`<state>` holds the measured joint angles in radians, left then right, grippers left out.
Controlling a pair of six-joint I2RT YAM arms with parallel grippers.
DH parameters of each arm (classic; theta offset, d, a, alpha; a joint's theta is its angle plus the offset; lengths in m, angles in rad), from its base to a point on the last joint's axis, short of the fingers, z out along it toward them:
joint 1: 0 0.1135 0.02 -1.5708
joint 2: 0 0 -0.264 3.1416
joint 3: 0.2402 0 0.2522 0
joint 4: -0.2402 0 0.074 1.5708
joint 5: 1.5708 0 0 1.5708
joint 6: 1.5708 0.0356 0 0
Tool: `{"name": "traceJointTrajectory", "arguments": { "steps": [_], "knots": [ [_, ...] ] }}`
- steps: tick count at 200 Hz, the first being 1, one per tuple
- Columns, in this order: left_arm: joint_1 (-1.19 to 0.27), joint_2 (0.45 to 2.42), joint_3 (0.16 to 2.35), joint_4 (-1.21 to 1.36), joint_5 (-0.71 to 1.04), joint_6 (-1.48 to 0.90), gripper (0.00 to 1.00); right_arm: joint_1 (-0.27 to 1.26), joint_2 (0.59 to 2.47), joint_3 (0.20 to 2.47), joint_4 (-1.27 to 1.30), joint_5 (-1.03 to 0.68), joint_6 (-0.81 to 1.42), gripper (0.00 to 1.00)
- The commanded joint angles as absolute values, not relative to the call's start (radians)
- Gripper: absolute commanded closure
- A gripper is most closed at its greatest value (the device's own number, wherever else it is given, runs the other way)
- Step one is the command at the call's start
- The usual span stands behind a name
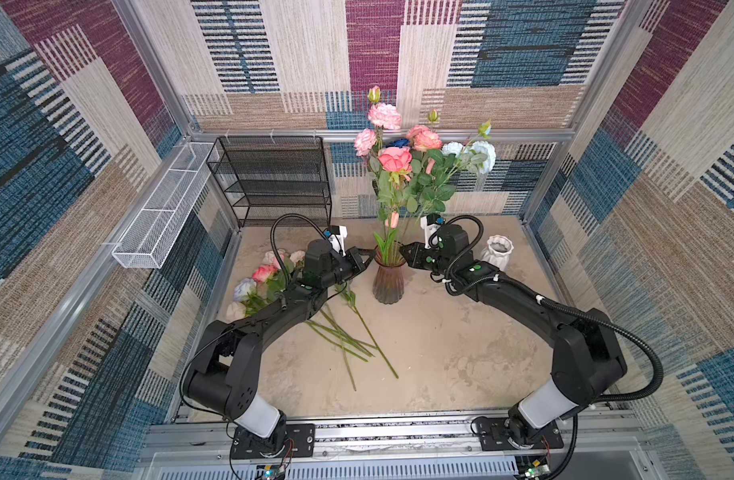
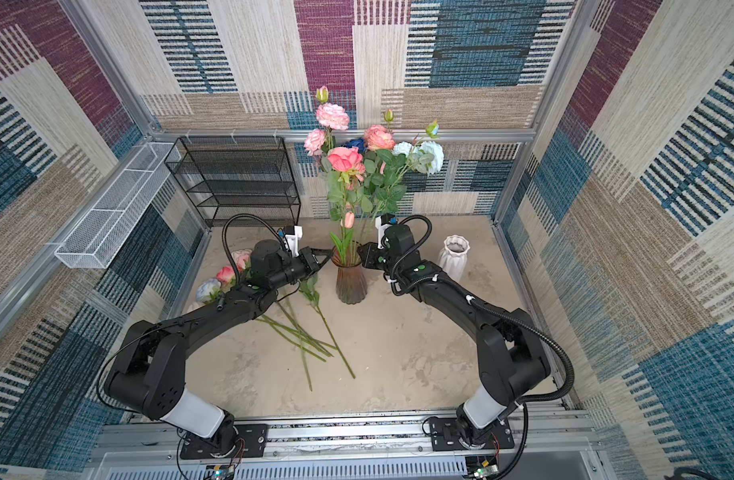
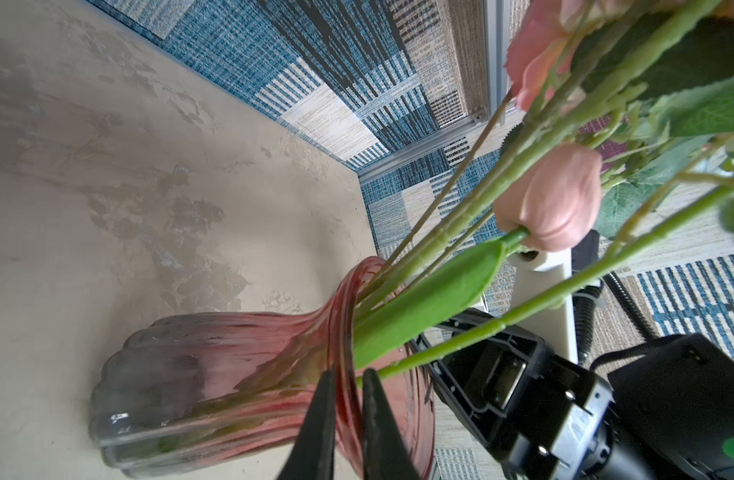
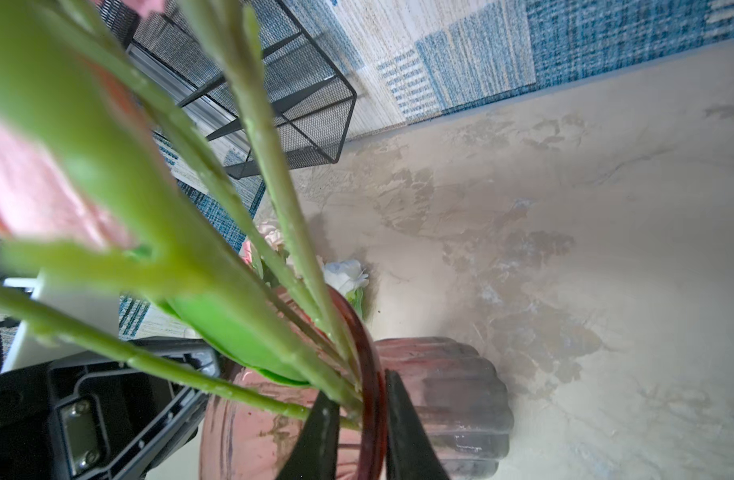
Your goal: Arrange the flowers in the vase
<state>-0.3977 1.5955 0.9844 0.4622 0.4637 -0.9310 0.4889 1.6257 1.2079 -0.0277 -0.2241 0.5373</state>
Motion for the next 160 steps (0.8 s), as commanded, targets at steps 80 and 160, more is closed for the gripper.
{"name": "traceJointTrajectory", "arguments": {
  "steps": [80, 160],
  "knots": [
    [-0.333, 1.782, 1.177, 0.395, 0.481, -0.871, 0.87, 0.463, 1.83, 1.416, -0.118, -0.292, 0.43, 0.8],
    [-0.317, 1.814, 1.181, 0.417, 0.48, -0.894, 0.82, 0.457, 1.844, 1.455, -0.135, -0.283, 0.429, 0.6]
  ]
}}
